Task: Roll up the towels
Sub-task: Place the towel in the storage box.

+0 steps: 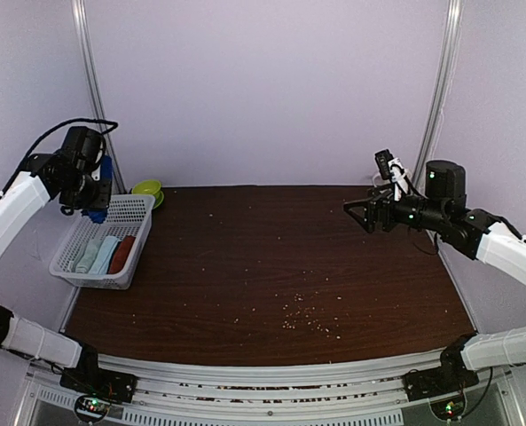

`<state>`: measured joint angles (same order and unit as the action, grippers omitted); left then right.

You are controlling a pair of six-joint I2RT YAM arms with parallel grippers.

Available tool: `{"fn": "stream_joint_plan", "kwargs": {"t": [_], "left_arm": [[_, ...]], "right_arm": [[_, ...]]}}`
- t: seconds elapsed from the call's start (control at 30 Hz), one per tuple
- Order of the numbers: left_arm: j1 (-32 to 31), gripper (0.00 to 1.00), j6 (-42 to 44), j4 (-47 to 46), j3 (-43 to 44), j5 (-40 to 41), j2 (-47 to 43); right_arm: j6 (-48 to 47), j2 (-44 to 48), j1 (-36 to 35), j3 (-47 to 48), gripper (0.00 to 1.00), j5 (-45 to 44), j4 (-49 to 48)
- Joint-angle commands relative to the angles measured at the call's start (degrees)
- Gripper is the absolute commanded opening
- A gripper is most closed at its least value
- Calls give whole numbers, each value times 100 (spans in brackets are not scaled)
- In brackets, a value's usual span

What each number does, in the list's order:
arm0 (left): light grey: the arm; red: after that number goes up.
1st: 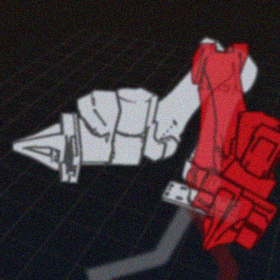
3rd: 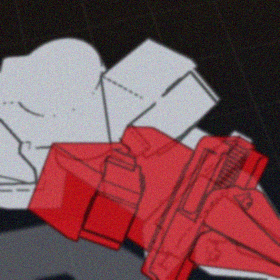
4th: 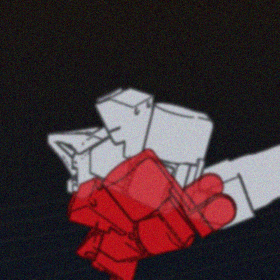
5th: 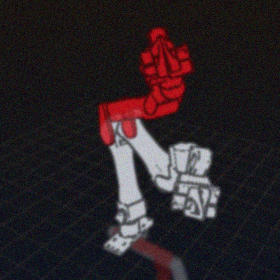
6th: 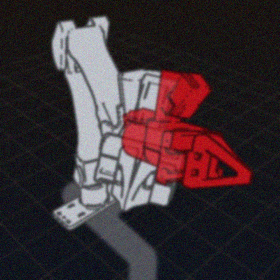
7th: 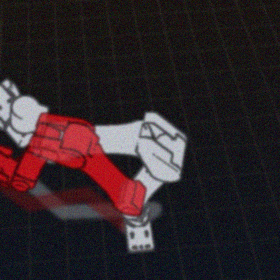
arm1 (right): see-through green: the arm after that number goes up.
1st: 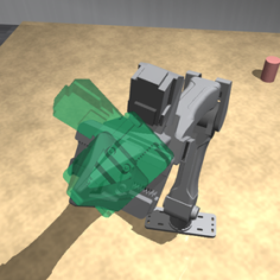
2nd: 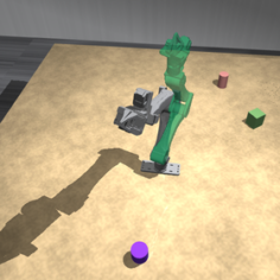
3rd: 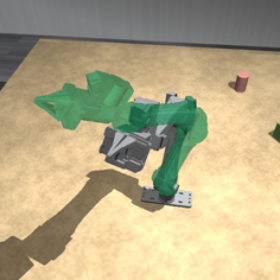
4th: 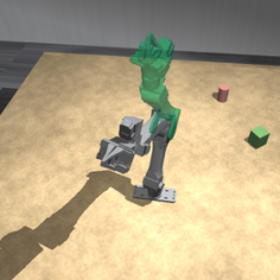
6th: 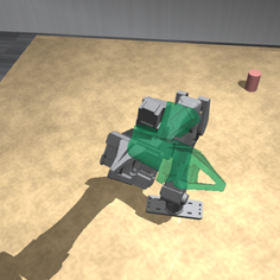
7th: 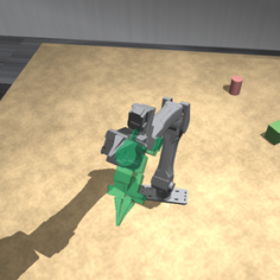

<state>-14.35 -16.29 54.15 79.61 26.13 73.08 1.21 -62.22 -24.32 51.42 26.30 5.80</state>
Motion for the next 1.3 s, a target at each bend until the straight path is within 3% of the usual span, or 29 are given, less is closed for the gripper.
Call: {"fn": "stream_joint_plan", "kwargs": {"t": [0.0, 0.13, 0.3, 0.63, 0.93, 1.27], "left_arm": [[583, 0, 563, 330, -27, 144, 296], [1135, 0, 832, 171, -226, -341, 510], [1195, 0, 852, 113, -338, -532, 1190], [1222, 0, 1147, -844, -1026, -2631, 1343], [1221, 0, 1174, -957, -1194, -3199, 1472], [1233, 0, 672, -33, -964, -3241, 1357]], "right_arm": [[-97, 77, 50, 59, 100, 30, 8], [-121, 20, 52, 87, 100, 87, 62], [-104, -16, 50, 70, 100, 184, 52], [-146, -88, 50, 61, 100, 49, 39], [-148, -70, 59, 36, 100, 105, 12], [-127, -74, 54, 33, 100, 364, 14]]}}
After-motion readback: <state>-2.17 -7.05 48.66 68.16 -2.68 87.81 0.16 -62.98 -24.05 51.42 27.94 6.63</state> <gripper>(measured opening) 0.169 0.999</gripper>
